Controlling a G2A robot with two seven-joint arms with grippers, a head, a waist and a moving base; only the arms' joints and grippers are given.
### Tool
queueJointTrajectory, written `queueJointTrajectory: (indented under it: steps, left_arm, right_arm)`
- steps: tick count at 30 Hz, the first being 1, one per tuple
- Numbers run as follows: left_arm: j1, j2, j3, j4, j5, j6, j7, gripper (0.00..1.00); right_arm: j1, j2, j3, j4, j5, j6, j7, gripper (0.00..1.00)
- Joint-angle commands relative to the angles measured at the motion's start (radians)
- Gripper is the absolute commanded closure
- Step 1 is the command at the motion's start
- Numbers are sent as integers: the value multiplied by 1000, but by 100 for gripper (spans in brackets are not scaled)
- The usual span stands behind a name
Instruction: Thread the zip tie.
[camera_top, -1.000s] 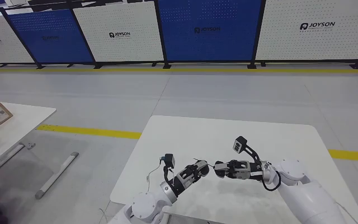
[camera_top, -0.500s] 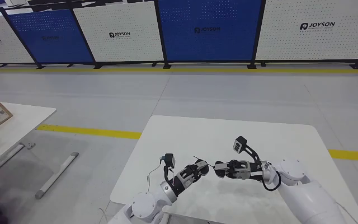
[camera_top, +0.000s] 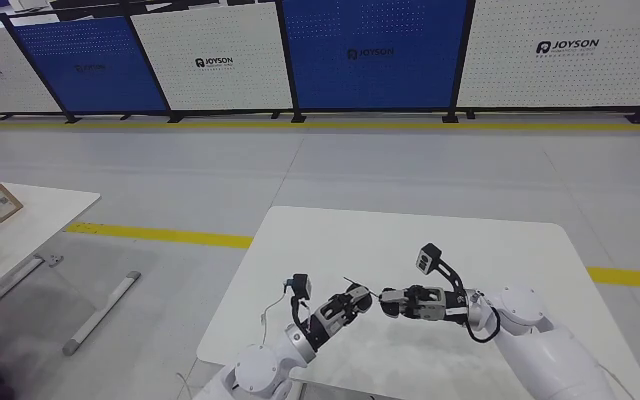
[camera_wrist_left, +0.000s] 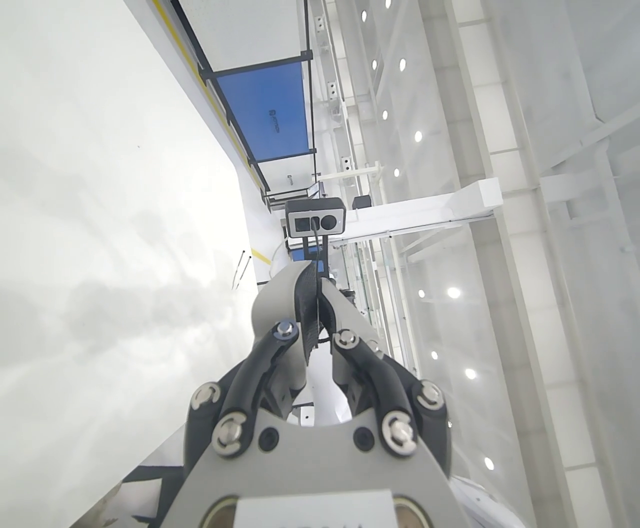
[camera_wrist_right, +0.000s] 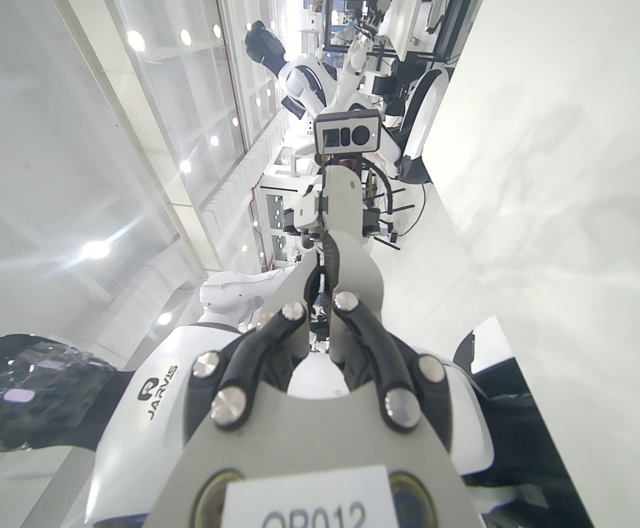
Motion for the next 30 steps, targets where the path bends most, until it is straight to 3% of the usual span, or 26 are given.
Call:
queueJointTrajectory:
  steps: [1, 7, 10, 13, 25, 27, 30]
  left_arm:
    - [4, 0, -6, -1, 19, -1, 23, 100]
    - [8, 3, -25, 9, 94, 30, 77, 100]
    - [3, 3, -28, 15, 165, 98, 127, 100]
    - [-10, 1, -25, 25, 114, 154, 97, 100]
    - [-12, 0, -24, 27, 111, 154, 95, 100]
    - [-22, 2, -30, 44, 88, 155, 37, 100]
    - [-17, 17, -69, 76, 104, 114, -103, 100]
  right_arm:
    - [-20, 7, 27, -6, 10, -17, 1, 0]
    - [-95, 38, 122, -42, 14, -50, 14, 0]
    - [-150, 57, 191, -74, 26, -77, 12, 0]
    - [-174, 64, 217, -91, 32, -83, 12, 0]
    - [-174, 64, 217, -91, 32, -83, 12, 0]
    - [-174, 64, 217, -91, 32, -83, 12, 0]
    - [-174, 64, 217, -91, 32, -83, 12, 0]
